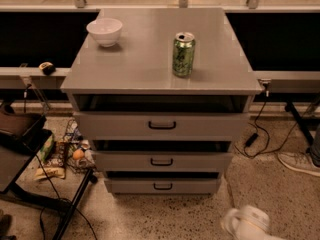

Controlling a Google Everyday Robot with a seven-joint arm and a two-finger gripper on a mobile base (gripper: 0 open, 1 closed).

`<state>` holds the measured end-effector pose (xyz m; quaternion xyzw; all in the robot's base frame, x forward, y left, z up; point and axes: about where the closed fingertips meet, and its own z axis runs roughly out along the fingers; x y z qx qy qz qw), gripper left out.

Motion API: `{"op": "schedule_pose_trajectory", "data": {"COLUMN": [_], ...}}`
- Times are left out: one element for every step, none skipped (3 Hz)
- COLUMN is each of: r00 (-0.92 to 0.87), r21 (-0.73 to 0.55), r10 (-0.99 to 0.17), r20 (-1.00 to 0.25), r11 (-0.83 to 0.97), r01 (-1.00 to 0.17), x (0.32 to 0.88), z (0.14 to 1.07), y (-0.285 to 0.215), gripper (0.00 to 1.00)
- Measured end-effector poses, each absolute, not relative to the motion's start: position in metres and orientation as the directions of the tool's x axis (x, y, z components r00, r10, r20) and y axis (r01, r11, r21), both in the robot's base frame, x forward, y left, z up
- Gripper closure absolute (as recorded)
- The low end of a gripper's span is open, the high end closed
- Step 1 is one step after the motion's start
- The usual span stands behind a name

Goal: Close bottom drawer

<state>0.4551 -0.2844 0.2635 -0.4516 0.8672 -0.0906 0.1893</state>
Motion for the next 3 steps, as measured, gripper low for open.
{"op": "schedule_pose_trajectory", "data": {"r00": [-0.569, -0.592, -0.627], "r21": [-0.252, -0.261, -0.350], "r10": [-0.817, -0.806, -0.778], "r20": [-0.097, -0.021, 0.037], "r11": [0.573, 0.576, 0.578], "r01": [-0.780, -0.775, -0.737], "x": [0.338, 0.299, 0.280], "z": [0.322, 0.381, 0.444], "y": [-0.334, -0.354, -0.369], "gripper": [1.00, 1.00, 0.81]}}
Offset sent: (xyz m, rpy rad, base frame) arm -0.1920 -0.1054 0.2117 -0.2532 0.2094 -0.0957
